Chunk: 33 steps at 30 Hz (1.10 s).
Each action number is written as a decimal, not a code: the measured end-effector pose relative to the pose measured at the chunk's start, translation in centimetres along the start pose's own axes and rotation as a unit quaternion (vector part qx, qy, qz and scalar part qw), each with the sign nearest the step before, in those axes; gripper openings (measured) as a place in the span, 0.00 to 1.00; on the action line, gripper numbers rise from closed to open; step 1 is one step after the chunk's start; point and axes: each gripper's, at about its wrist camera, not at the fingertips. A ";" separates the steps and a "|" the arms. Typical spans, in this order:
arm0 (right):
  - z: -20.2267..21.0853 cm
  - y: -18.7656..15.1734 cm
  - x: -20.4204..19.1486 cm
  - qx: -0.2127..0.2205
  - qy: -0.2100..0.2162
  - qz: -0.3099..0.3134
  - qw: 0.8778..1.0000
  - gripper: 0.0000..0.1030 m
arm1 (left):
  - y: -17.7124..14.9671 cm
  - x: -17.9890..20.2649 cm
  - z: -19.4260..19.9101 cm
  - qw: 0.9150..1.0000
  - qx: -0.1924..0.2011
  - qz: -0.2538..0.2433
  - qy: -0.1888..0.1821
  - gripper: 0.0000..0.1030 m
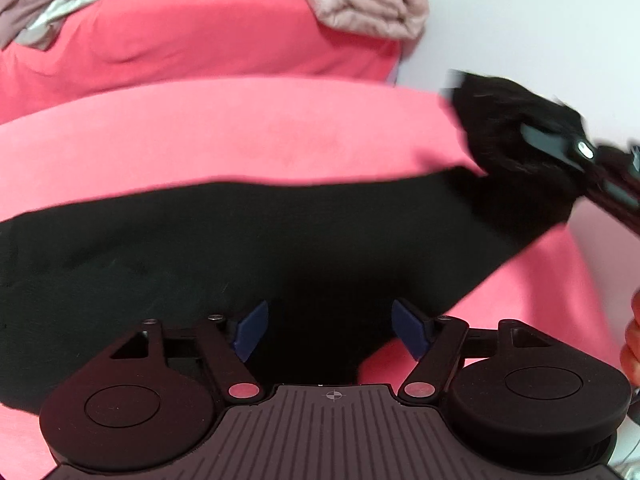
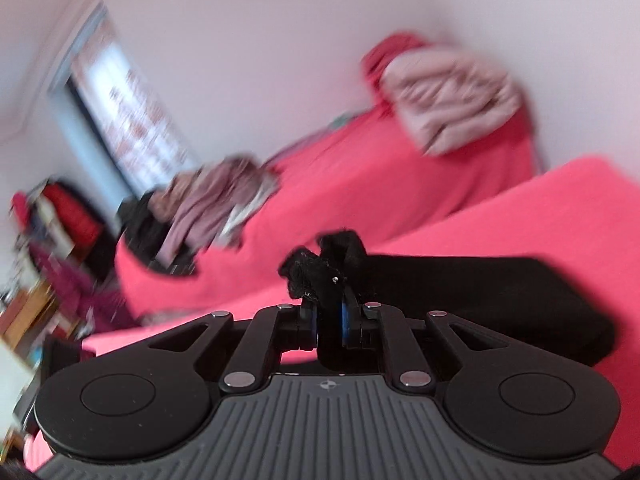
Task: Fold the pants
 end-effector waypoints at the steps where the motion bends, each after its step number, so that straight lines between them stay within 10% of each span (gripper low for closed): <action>1: -0.6 -0.6 -0.9 -0.012 0.006 0.007 1.000 0.14 | -0.4 -0.5 -0.1 1.000 -0.010 0.002 0.006 1.00; 17: -6.6 -6.5 -4.7 -0.136 0.019 0.051 0.989 0.18 | -1.7 -3.7 1.9 0.999 -0.001 0.036 -0.033 1.00; 20: -6.0 -6.0 -4.5 -0.148 0.044 0.040 0.987 0.38 | -1.3 -4.0 1.9 0.998 -0.001 0.041 -0.038 1.00; 22: -5.4 -5.6 -4.6 -0.156 0.073 0.033 0.985 0.70 | -1.7 -4.1 2.3 0.999 0.001 0.041 -0.034 1.00; 26: -3.2 -5.0 -5.4 -0.165 0.108 0.053 0.979 0.74 | -1.6 -4.4 3.2 0.999 0.004 0.043 -0.026 1.00; 33: 2.7 0.3 -2.3 -0.056 0.052 0.090 0.993 0.69 | 0.4 -3.3 5.1 0.999 0.036 0.031 -0.008 1.00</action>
Point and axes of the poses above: each gripper's, at about its wrist camera, not at the fingertips, and z roughly against the way its jaws point, x to its right, y to its top, and after that the axes turned 10 degrees about -y, right-handed
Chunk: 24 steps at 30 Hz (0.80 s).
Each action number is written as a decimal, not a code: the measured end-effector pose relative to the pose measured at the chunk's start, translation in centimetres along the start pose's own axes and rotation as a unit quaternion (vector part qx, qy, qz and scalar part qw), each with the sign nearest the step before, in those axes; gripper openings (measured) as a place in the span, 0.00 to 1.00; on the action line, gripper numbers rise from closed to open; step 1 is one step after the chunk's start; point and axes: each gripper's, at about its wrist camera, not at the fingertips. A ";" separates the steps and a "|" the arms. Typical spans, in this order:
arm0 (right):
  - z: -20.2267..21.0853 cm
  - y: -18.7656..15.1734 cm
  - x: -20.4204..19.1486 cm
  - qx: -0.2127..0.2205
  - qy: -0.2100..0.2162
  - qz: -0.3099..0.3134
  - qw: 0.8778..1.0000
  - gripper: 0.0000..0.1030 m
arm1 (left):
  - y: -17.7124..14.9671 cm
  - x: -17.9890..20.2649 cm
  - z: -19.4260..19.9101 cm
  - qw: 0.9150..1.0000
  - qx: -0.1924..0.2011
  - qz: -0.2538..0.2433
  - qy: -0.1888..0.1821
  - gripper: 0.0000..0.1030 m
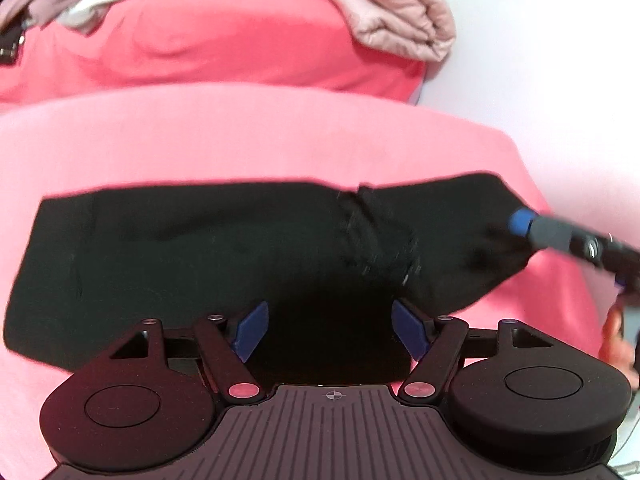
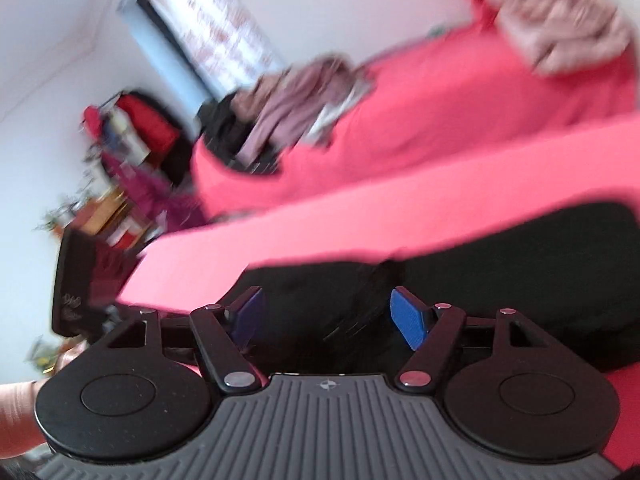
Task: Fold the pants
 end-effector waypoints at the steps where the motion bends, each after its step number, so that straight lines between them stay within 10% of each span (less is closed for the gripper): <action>1: 0.9 0.6 0.6 0.020 -0.038 0.016 0.999 0.67 | 0.6 0.5 -0.1 1.000 0.006 -0.005 -0.003 1.00; 6: 4.1 -0.7 2.7 0.055 -0.204 0.161 0.964 0.76 | 3.7 2.9 -2.1 0.999 0.020 -0.023 -0.019 1.00; 10: 3.9 -5.1 3.1 0.006 -0.229 0.203 0.952 0.74 | 5.7 4.8 -4.7 0.999 0.014 -0.029 -0.038 1.00; 24: -2.8 -8.0 3.4 0.059 -0.338 0.256 0.904 0.74 | 4.6 5.6 -11.8 0.998 -0.061 -0.022 -0.018 1.00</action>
Point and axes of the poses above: each gripper's, at about its wrist camera, not at the fingertips, and z roughly against the way its jaws point, x to its right, y to its top, and after that the axes turned 10 degrees about -y, right-handed
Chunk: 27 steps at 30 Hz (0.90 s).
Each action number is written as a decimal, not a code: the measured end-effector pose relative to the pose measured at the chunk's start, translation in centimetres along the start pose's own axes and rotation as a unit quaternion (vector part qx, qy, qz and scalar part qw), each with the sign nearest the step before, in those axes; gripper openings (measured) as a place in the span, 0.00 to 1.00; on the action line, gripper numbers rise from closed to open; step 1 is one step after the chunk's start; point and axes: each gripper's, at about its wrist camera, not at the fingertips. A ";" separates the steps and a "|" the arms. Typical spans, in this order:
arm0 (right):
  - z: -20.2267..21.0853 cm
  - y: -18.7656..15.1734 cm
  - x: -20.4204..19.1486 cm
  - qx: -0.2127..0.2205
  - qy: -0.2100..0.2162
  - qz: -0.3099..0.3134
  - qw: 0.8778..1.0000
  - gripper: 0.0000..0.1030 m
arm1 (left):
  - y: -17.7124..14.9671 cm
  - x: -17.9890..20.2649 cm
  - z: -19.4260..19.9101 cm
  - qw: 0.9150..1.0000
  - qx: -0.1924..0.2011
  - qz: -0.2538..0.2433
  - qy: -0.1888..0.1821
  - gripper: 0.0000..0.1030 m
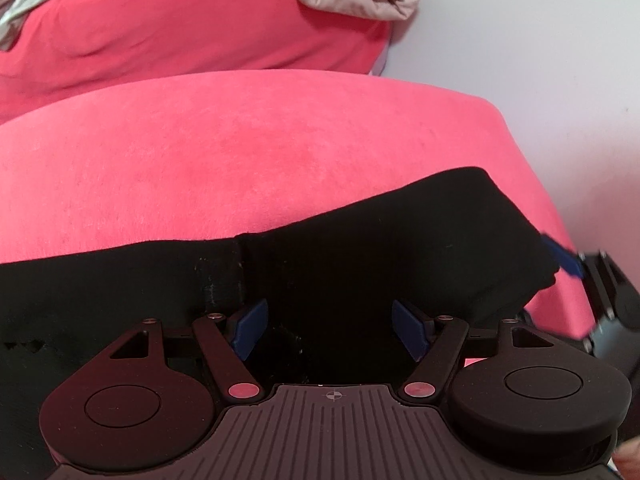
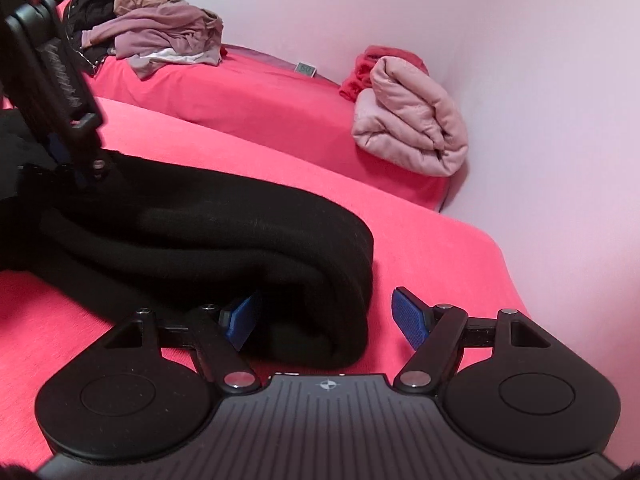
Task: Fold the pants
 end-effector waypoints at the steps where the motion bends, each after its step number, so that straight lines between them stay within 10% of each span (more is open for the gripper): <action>1: -0.8 0.1 0.3 0.002 -0.019 -0.003 1.000 0.73 | -0.1 -0.1 0.1 1.000 0.001 0.001 0.000 1.00; 5: -2.4 -0.8 3.4 -0.036 0.004 -0.083 0.996 0.66 | -0.2 0.4 -0.2 1.000 0.003 -0.002 0.002 1.00; 7: -1.6 -0.9 3.5 -0.034 0.058 -0.085 0.994 0.22 | -0.5 0.7 -0.2 1.000 0.002 -0.011 0.006 1.00; 17: 7.7 -0.3 5.1 -0.005 0.011 -0.056 0.998 0.17 | -2.8 1.8 0.8 0.999 -0.021 -0.013 -0.040 1.00; 20: 12.0 -2.7 6.2 -0.040 0.000 -0.072 0.997 0.17 | -5.0 2.7 0.8 0.996 -0.037 -0.016 -0.083 1.00; 24: 11.3 -7.8 4.7 -0.142 0.018 -0.082 0.986 0.20 | -6.7 4.8 -0.4 0.994 -0.039 -0.083 -0.053 1.00; 27: 12.3 -7.8 4.1 -0.120 0.003 -0.058 0.991 0.31 | -6.3 5.7 -0.6 0.992 -0.054 -0.103 -0.045 1.00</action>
Point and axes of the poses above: each gripper's, at about its wrist camera, not at the fingertips, and z roughly against the way its jaws point, x to its right, y to its top, and after that the axes turned 10 degrees about -y, right-handed
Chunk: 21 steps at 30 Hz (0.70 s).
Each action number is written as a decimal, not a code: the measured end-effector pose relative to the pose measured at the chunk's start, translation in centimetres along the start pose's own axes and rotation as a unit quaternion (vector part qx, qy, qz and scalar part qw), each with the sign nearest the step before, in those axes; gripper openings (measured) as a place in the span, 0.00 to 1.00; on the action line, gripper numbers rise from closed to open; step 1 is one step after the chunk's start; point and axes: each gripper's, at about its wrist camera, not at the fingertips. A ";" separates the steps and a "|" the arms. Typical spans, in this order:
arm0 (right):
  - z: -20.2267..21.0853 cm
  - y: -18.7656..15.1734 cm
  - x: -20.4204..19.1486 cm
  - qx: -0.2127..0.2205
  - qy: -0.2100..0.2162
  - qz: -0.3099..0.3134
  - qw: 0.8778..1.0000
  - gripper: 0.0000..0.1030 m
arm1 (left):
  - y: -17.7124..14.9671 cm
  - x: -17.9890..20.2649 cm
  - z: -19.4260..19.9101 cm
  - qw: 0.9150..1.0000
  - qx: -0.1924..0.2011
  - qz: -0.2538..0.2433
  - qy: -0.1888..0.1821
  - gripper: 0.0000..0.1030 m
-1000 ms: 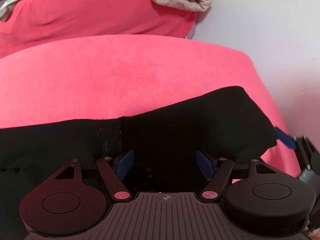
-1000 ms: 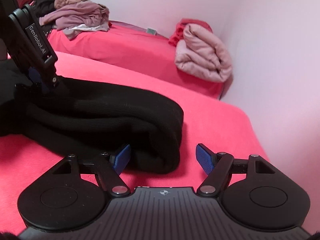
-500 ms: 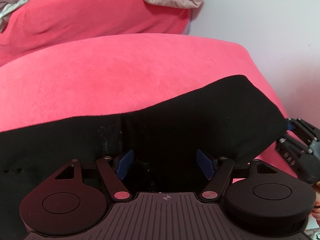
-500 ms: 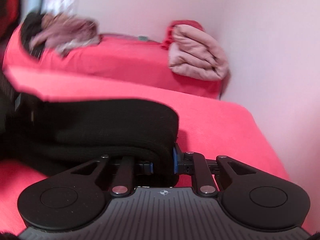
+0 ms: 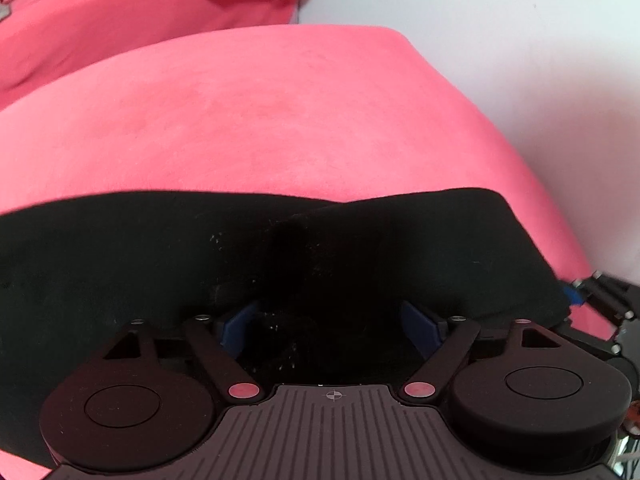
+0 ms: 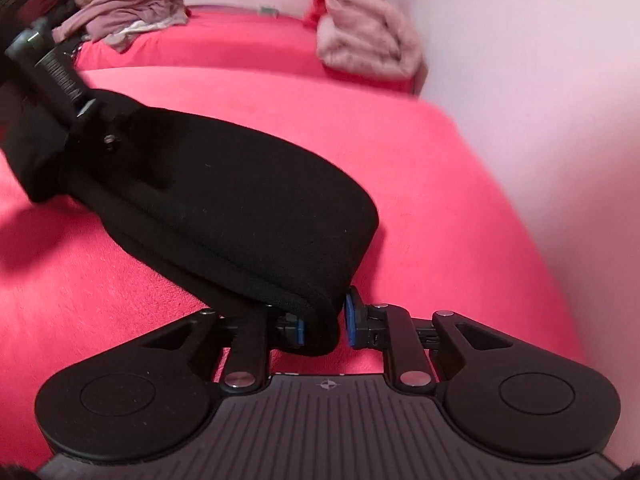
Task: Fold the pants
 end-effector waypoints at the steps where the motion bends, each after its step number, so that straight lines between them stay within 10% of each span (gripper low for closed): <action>1: 0.4 0.1 0.4 0.000 0.007 -0.004 1.000 0.40 | 0.2 -0.1 0.3 1.000 0.002 -0.005 -0.001 1.00; 4: 0.8 -0.3 2.4 -0.019 0.020 -0.005 1.000 0.60 | 0.4 -1.0 1.3 1.000 0.008 0.004 -0.005 1.00; 12: 6.1 0.6 4.6 0.033 0.056 -0.008 0.998 0.60 | -0.8 -3.6 4.0 0.998 0.027 0.053 -0.019 1.00; 17: 6.1 4.7 1.7 0.098 0.096 0.006 0.991 0.59 | -1.5 -3.3 5.4 0.997 0.038 0.052 0.035 1.00; 21: 3.3 7.8 -2.5 0.104 0.153 0.037 0.982 0.19 | -3.5 -4.8 9.1 0.990 0.074 0.116 0.044 1.00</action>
Point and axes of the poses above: each gripper's, at about its wrist camera, not at the fingertips, and z roughly against the way its jaws point, x to its right, y to its top, and after that the axes turned 10 degrees about -y, right-handed
